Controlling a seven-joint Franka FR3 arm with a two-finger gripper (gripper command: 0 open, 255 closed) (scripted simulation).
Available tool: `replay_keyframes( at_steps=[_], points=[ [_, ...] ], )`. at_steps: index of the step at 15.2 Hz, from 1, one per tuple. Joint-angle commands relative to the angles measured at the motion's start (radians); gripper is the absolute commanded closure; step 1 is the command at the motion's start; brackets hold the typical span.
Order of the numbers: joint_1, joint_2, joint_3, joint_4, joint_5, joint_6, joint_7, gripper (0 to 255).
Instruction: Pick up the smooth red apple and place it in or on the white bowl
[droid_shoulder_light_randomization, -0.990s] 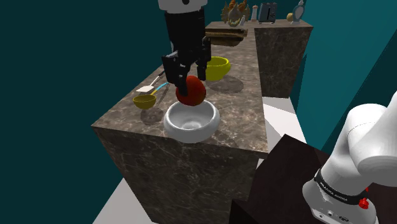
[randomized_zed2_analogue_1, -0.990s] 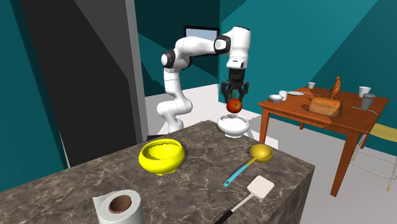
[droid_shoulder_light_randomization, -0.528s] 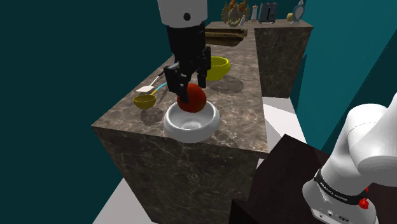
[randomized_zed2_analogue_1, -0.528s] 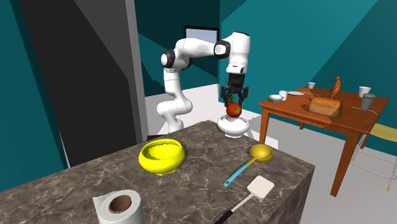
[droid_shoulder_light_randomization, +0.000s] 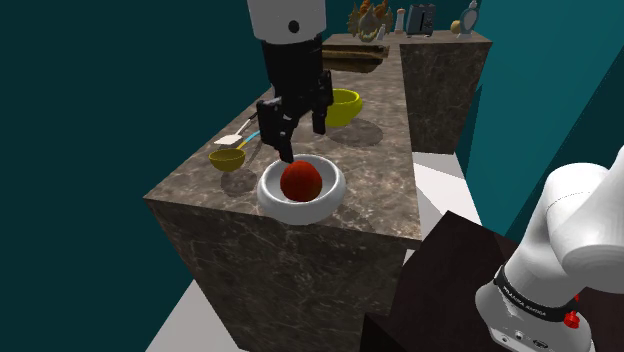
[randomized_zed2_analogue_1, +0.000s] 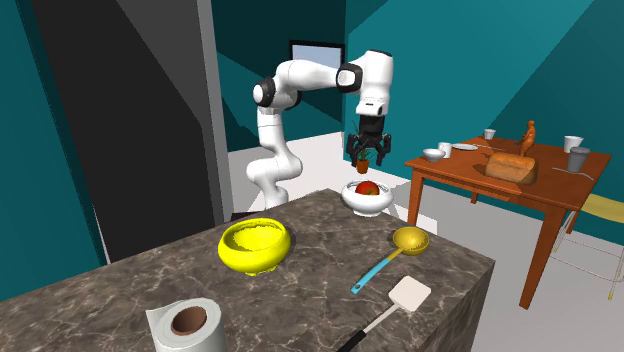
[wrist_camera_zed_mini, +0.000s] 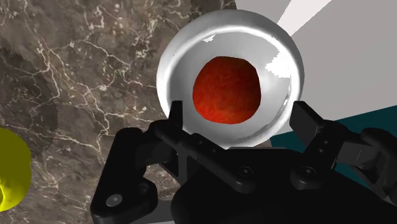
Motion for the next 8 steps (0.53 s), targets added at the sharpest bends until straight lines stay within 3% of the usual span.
replay_keyframes(
  at_steps=[1, 2, 6, 8],
  points=[
    [0.000, 0.000, 0.000, 0.000, 0.000, 0.000, 0.000, 0],
    [0.000, 0.000, 0.000, 0.000, 0.000, 0.000, 0.000, 0],
    [-0.001, 0.042, 0.008, 0.172, -0.013, -0.132, 0.011, 0],
    [-0.001, 0.042, 0.008, 0.172, -0.013, -0.132, 0.011, 0]
  ],
)
